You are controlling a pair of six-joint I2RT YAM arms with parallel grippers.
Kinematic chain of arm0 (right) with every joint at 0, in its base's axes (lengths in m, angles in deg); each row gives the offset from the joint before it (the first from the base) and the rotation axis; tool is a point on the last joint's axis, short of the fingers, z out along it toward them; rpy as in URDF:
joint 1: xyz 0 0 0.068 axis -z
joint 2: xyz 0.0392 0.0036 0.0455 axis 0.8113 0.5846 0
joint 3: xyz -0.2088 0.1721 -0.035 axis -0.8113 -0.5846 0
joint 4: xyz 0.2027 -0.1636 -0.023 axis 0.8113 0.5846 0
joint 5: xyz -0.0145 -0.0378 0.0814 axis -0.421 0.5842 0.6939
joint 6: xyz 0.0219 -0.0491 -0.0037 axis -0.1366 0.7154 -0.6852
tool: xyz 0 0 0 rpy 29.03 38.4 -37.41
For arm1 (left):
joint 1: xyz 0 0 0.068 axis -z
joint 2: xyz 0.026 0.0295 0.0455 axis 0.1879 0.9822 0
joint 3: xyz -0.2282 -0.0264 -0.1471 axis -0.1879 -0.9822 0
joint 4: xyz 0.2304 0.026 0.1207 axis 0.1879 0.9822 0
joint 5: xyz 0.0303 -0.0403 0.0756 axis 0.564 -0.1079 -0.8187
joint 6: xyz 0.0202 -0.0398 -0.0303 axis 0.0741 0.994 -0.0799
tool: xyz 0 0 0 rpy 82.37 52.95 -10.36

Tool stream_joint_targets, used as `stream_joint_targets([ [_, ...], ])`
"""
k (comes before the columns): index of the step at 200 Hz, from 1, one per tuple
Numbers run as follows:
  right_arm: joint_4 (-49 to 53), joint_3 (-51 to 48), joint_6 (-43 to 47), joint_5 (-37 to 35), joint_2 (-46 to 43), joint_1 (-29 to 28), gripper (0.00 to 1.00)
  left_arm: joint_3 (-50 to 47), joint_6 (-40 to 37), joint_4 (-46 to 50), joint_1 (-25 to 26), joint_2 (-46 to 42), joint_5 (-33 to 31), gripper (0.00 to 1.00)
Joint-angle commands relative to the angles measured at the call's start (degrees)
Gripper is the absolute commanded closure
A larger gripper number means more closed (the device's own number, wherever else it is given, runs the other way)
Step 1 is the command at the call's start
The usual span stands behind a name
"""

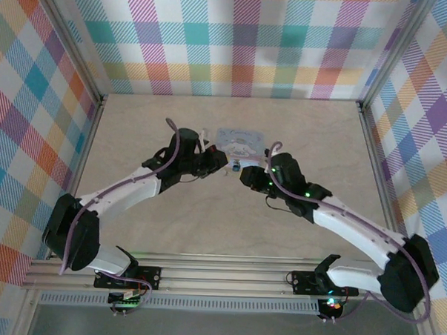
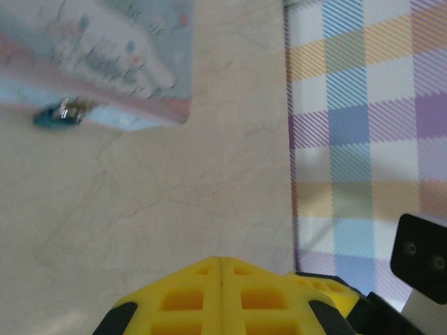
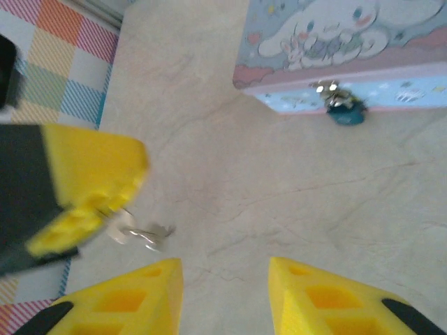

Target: Unlock the padlock with the key

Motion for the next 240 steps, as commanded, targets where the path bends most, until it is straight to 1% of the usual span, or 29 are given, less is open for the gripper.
stream_joint_targets([
  [1, 0.54, -1.73, 10.14, -2.84, -5.43, -0.17, 0.61, 9.10, -18.58, 17.96, -0.50, -1.70, -2.26, 1.00],
  [16, 0.57, -1.89, 15.67, -1.34, -7.10, -0.18, 0.60, 14.08, -22.80, 24.09, -0.56, -0.15, -2.58, 1.00],
  [30, 0.34, -1.25, 20.09, -0.05, -7.29, -0.57, 0.60, 17.69, -23.86, 28.16, -0.57, 1.30, -2.90, 1.00],
  [48, 0.00, 0.49, 25.27, -0.64, -6.32, -2.33, 0.60, 21.42, -21.64, 32.20, -0.56, 2.91, -3.87, 1.00],
  [72, -1.90, 3.51, 32.38, -3.02, -3.19, -6.02, 0.59, 24.37, -16.34, 36.00, -0.62, 4.53, -3.76, 1.00],
  [112, -5.65, 8.66, 41.74, -5.87, 4.15, -10.83, 0.51, 25.28, -11.07, 38.29, -0.47, 4.69, -3.60, 1.00],
  [136, -7.92, 10.76, 45.68, -7.18, 7.62, -12.77, 0.51, 25.29, -10.05, 39.30, -0.44, 4.56, -3.92, 1.00],
  [171, -7.69, 13.90, 48.76, -8.14, 11.87, -13.71, 0.53, 25.26, -9.20, 39.67, -0.47, 4.42, -4.61, 1.00],
  [185, -7.56, 14.61, 49.33, -9.25, 13.13, -13.89, 0.56, 25.56, -9.34, 40.00, -0.47, 4.60, -4.87, 1.00],
  [193, -7.60, 14.89, 49.63, -10.01, 13.66, -13.98, 0.60, 25.78, -9.30, 40.18, -0.42, 4.79, -4.84, 1.00],
  [219, -7.52, 15.50, 50.09, -13.22, 15.09, -14.38, 0.76, 26.34, -9.46, 40.55, -0.47, 5.24, -4.65, 1.00],
  [223, -7.48, 15.52, 52.00, -13.56, 15.27, -14.47, 0.79, 26.35, -9.49, 40.63, -0.47, 5.24, -4.68, 1.00],
  [240, -7.59, 15.30, 52.63, -14.77, 15.81, -14.59, 0.90, 26.44, -9.44, 40.72, -0.47, 5.21, -4.76, 1.00],
])
